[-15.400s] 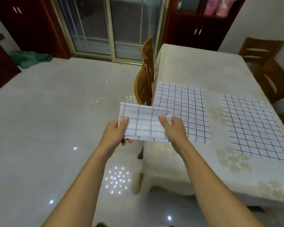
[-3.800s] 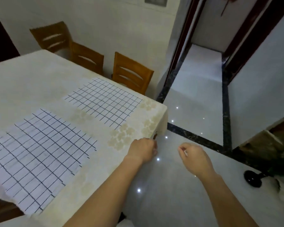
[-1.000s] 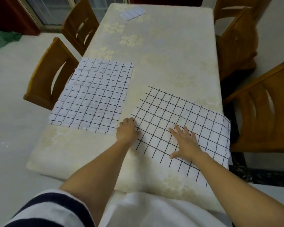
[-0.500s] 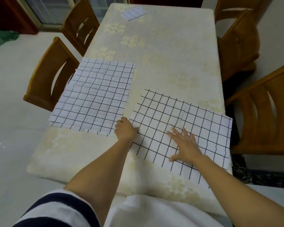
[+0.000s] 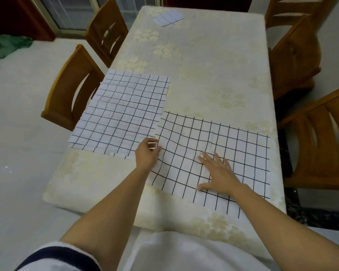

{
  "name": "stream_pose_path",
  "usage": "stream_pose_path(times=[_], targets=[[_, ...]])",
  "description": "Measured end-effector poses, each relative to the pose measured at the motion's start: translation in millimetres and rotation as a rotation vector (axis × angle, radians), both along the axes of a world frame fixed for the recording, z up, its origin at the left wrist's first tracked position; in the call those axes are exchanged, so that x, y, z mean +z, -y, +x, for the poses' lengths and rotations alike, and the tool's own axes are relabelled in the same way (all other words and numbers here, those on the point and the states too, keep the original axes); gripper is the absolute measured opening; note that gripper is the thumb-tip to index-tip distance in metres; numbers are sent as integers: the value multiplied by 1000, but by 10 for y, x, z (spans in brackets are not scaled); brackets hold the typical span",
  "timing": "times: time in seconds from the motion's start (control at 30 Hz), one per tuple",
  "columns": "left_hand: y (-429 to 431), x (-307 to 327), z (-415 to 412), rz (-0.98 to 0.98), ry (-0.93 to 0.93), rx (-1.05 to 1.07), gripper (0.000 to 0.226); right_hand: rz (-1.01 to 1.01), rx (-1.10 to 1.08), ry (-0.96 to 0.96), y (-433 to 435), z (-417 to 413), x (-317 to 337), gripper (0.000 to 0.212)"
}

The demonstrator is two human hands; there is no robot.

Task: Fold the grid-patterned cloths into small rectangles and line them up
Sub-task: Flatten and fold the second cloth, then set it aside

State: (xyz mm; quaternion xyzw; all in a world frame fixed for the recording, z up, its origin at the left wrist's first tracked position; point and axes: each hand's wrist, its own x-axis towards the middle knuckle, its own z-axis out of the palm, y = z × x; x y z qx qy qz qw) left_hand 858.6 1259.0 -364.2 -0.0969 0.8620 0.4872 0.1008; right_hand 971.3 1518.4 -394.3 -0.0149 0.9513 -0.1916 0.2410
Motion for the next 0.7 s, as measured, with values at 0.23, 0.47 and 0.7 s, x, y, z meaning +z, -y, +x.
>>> stream_pose_path(times=[0.23, 0.47, 0.7], targets=[[569, -52, 213, 8, -19, 171, 17, -5, -14, -23, 398, -117, -89, 124], [341, -90, 288, -478, -278, -36, 38, 103, 25, -94, 425, -134, -52, 103], [-576, -352, 432, -646, -59, -920, 72, 188, -40, -87, 364, -167, -146, 79]])
